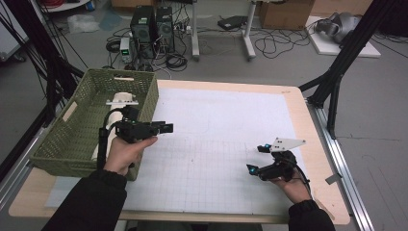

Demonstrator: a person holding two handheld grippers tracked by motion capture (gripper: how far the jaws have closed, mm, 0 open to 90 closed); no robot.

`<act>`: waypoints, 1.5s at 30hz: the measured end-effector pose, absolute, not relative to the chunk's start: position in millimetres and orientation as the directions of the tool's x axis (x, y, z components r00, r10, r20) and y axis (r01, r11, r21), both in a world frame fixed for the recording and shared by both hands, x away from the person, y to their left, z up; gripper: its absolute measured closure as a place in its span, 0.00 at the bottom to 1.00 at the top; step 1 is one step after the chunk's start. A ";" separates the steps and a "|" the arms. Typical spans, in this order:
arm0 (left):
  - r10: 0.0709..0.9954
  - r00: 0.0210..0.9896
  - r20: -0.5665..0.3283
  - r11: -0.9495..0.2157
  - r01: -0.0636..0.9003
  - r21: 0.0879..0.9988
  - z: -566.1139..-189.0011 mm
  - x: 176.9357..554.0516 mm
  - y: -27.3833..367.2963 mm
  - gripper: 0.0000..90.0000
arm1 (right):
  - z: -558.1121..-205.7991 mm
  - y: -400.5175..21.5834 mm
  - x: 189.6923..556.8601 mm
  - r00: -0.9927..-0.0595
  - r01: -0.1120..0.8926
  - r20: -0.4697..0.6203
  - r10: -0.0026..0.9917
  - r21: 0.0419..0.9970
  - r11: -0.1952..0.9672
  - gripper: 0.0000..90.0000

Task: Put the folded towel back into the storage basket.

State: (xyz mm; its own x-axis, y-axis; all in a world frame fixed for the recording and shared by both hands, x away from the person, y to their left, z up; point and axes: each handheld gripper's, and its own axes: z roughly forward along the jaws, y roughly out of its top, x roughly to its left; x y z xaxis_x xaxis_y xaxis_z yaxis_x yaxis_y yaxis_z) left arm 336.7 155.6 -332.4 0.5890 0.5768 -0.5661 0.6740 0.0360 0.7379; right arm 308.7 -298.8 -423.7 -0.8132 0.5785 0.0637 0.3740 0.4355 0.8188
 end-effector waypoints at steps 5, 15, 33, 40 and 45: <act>0.599 0.591 -0.541 0.037 0.654 0.756 -332.2 332.3 146.0 0.48 | -423.7 -298.7 308.8 -0.814 0.374 0.065 0.578 0.819 0.435 0.13; 0.651 0.581 -0.488 0.026 0.626 0.779 -340.8 323.8 129.0 0.48 | -423.4 -298.9 308.8 -0.815 0.373 0.065 0.576 0.819 0.435 0.13; 0.739 0.585 -0.334 -0.051 0.543 0.838 -360.6 307.1 108.9 0.44 | -419.9 -300.9 306.3 -0.812 0.362 0.065 0.580 0.835 0.414 0.13; 0.770 0.580 -0.267 -0.095 0.517 0.851 -368.9 300.4 106.2 0.42 | -416.6 -302.0 303.9 -0.812 0.351 0.056 0.581 0.842 0.409 0.13; 0.796 0.575 -0.190 -0.146 0.487 0.861 -373.9 294.4 102.0 0.39 | -414.8 -302.3 301.8 -0.813 0.345 0.054 0.579 0.847 0.405 0.13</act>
State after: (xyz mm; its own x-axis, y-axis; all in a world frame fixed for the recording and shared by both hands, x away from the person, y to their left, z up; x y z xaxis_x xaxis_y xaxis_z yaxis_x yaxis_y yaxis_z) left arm 294.4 102.0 -373.9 0.5747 0.7959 -0.1904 0.4872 -0.1459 0.8610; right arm 301.8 -302.3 -414.8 -0.8132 0.5794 0.0542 0.3447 0.4045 0.8471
